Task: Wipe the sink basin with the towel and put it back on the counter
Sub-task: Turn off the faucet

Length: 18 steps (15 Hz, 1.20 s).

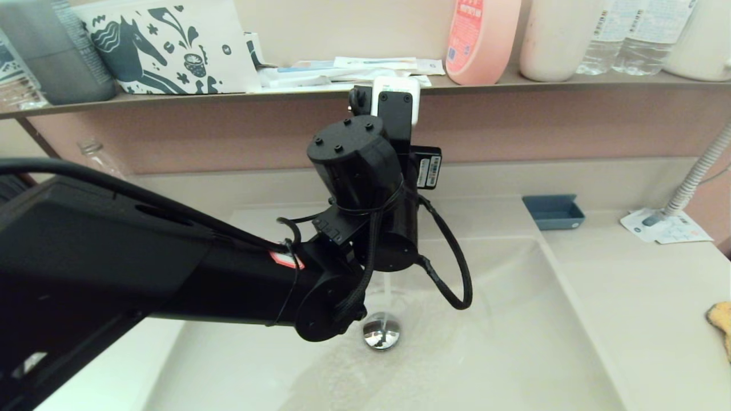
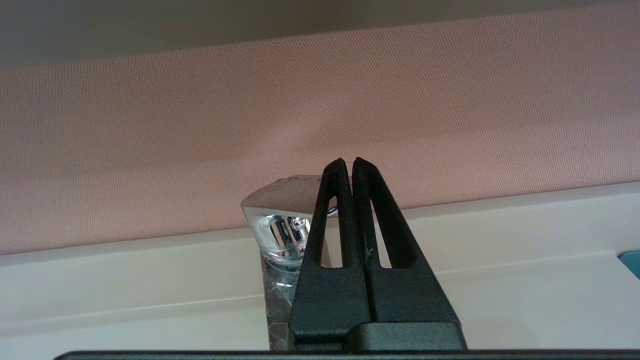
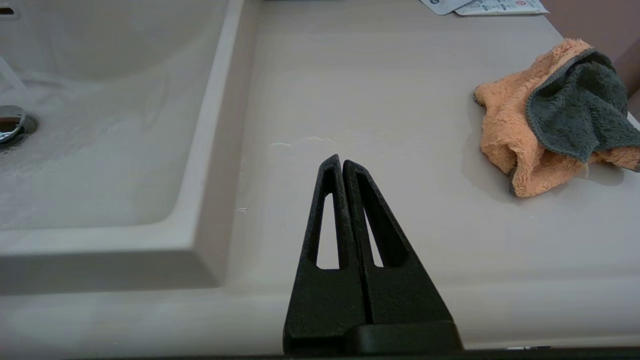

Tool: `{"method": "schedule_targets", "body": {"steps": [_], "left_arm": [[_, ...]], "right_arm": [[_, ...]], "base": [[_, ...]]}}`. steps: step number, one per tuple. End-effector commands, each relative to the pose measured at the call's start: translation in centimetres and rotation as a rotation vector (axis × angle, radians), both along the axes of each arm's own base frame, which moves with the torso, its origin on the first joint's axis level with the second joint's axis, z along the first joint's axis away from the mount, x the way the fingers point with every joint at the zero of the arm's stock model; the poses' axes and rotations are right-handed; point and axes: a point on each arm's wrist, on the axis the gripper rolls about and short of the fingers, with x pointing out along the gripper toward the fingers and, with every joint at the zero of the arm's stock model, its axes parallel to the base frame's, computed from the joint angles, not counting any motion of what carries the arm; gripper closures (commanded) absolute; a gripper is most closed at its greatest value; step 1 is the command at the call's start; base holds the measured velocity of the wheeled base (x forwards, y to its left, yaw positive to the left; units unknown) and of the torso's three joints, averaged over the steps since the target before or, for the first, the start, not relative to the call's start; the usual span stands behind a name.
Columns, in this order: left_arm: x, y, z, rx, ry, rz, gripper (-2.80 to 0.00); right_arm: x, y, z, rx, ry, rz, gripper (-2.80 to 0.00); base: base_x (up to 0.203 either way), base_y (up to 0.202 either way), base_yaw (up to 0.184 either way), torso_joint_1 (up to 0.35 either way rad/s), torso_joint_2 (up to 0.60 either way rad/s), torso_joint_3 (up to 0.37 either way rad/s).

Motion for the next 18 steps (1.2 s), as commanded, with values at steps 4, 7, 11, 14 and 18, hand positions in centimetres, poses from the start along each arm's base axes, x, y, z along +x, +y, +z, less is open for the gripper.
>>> {"method": "schedule_targets", "body": {"steps": [4,7,11,14,18], "left_arm": [[0.3,0.1,-0.3,0.004,0.003,0.013,0.00],[0.1,0.1,-0.6,0.000,0.015,0.005,0.00],[-0.9,-0.4,-1.6,0.014,0.039,-0.022,0.00],[-2.0,-1.0,-2.7,0.019,0.069,-0.048,0.00],[-2.1,-1.1,-2.5,0.015,0.067,-0.048,0.00]], "right_arm": [[0.0,0.0,0.0,-0.001,0.000,0.000,0.00],[0.0,0.0,0.0,-0.001,0.000,0.000,0.00],[0.0,0.0,0.0,-0.001,0.000,0.000,0.00],[0.0,0.0,0.0,-0.001,0.000,0.000,0.00],[0.0,0.0,0.0,0.000,0.000,0.000,0.00]], "base": [[0.000,0.000,0.000,0.000,0.00,0.000],[0.000,0.000,0.000,0.000,0.00,0.000],[0.000,0.000,0.000,0.000,0.00,0.000],[0.000,0.000,0.000,0.000,0.00,0.000],[0.000,0.000,0.000,0.000,0.00,0.000]]}}
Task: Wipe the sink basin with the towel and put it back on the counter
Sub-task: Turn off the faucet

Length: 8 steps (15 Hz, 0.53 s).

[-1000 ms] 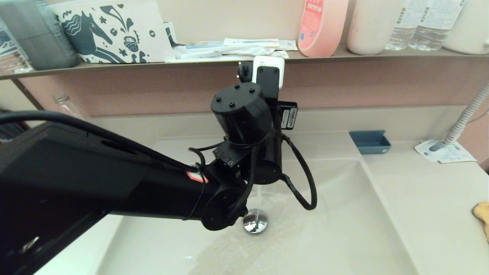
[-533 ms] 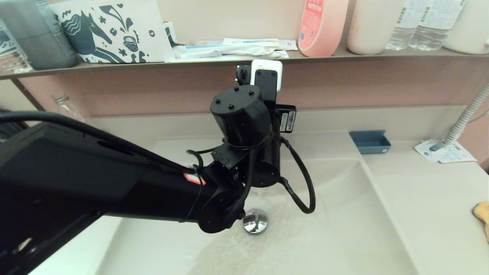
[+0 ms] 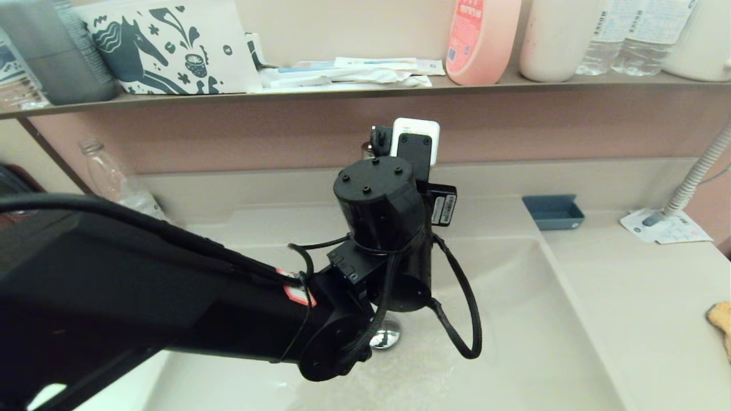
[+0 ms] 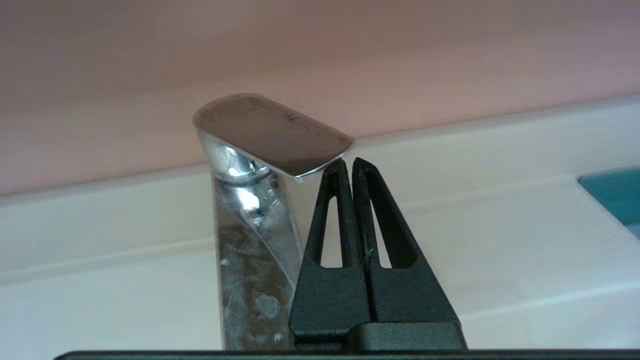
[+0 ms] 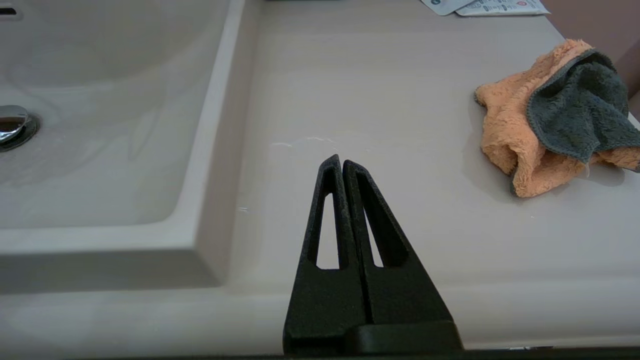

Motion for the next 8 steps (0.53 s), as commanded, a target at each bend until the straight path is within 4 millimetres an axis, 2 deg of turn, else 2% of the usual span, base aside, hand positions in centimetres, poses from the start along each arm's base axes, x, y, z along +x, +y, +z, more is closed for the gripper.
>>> {"method": "schedule_targets", "body": {"steps": [1,5,8], "left_arm": [[-0.2,0.3,0.7,-0.022,-0.014,0.008,0.00],[-3.4,2.6,2.0,-0.037,-0.005,-0.004,0.00],[-7.7,5.9,3.8,-0.063,-0.009,-0.043,0.00]], "right_arm": [[0.0,0.0,0.0,0.000,0.000,0.000,0.00],[0.0,0.0,0.0,0.000,0.000,0.000,0.00],[0.0,0.0,0.0,0.000,0.000,0.000,0.00]], "base": [[0.000,0.000,0.000,0.000,0.00,0.000],[0.000,0.000,0.000,0.000,0.00,0.000],[0.000,0.000,0.000,0.000,0.00,0.000]]}}
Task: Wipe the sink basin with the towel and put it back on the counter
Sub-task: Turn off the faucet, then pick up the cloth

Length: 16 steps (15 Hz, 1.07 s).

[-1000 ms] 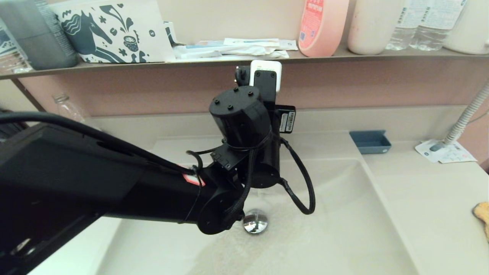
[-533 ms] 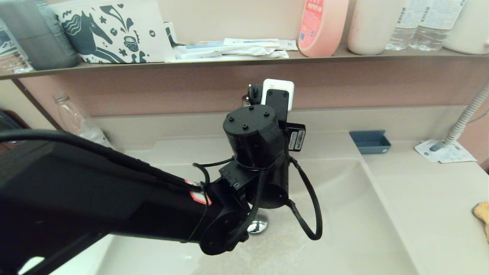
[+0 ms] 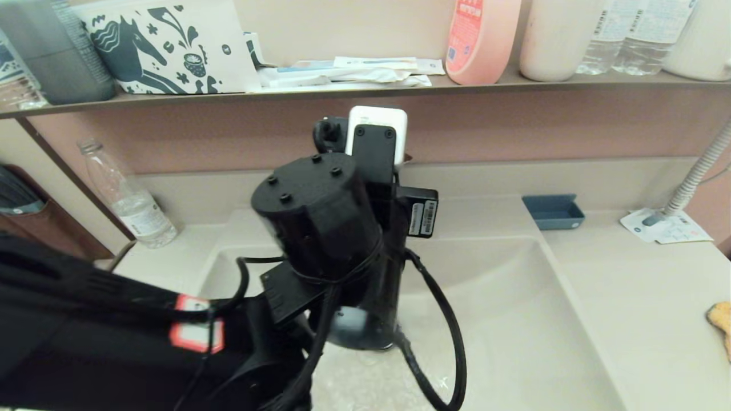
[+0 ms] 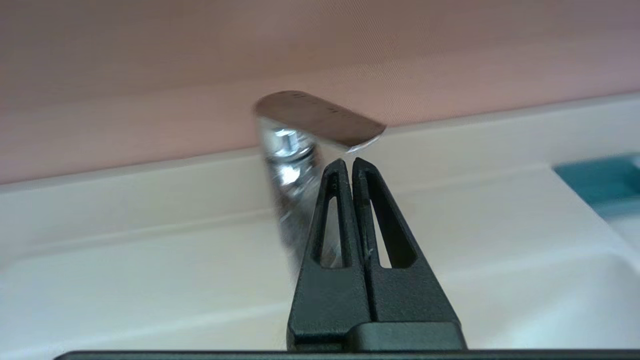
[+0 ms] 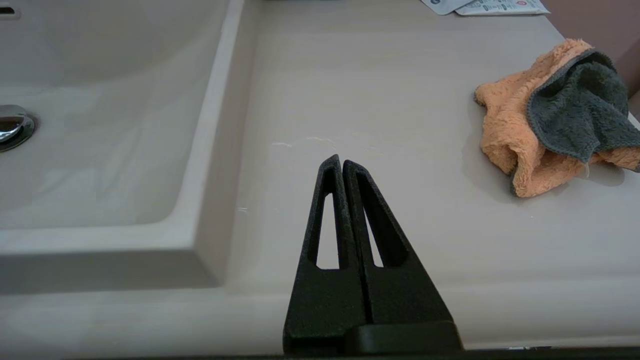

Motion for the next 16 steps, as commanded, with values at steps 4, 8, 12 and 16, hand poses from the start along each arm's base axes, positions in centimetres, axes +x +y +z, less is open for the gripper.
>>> {"method": "schedule_targets", "body": {"steps": [4,8,12,16], "left_arm": [[-6.4,8.4,1.1,-0.031,0.003,-0.037,0.00],[-8.2,16.2,0.9,-0.098,-0.027,0.074,0.00],[-8.4,22.3,0.7,-0.136,-0.090,0.345,0.00],[-11.5,27.6,0.8,-0.176,-0.210,0.664,0.00]], "right_arm": [[0.0,0.0,0.0,-0.001,0.000,0.000,0.00],[0.0,0.0,0.0,-0.001,0.000,0.000,0.00],[0.0,0.0,0.0,-0.001,0.000,0.000,0.00],[0.0,0.0,0.0,-0.001,0.000,0.000,0.00]], "base": [[0.000,0.000,0.000,0.000,0.00,0.000],[0.000,0.000,0.000,0.000,0.00,0.000],[0.000,0.000,0.000,0.000,0.00,0.000],[0.000,0.000,0.000,0.000,0.00,0.000]]}}
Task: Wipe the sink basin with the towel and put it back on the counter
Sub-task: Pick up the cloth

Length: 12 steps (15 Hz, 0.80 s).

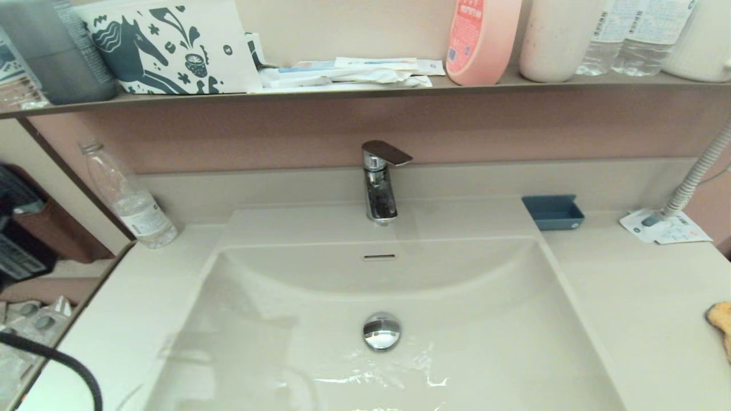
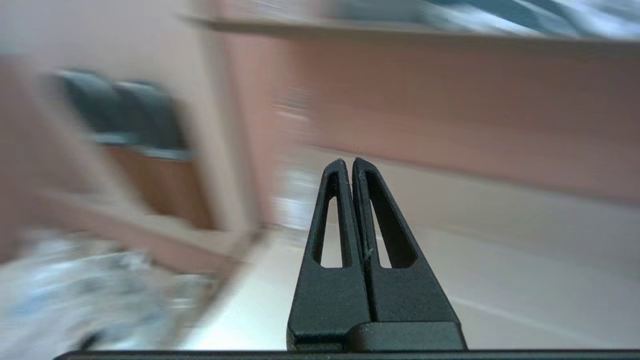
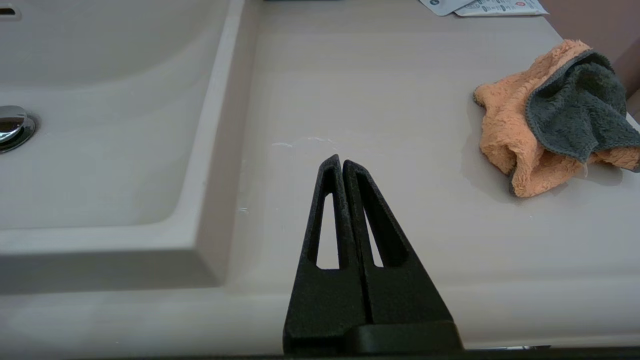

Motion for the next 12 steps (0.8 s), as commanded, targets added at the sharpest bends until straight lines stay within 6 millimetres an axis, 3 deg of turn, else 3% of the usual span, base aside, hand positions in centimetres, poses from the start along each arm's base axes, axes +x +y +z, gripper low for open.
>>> {"method": "schedule_targets", "body": {"steps": [1,8,12], "left_arm": [[-3.8,2.7,-0.2,-0.018,-0.097,0.168,0.00],[-9.3,4.4,-5.2,0.016,-0.111,0.441,0.00],[-10.9,4.3,-6.8,0.046,-0.092,0.353,0.00]], "right_arm": [[0.0,0.0,0.0,-0.001,0.000,0.000,0.00],[0.0,0.0,0.0,-0.001,0.000,0.000,0.00],[0.0,0.0,0.0,-0.001,0.000,0.000,0.00]], "base": [[0.000,0.000,0.000,0.000,0.00,0.000],[0.000,0.000,0.000,0.000,0.00,0.000],[0.000,0.000,0.000,0.000,0.00,0.000]]}}
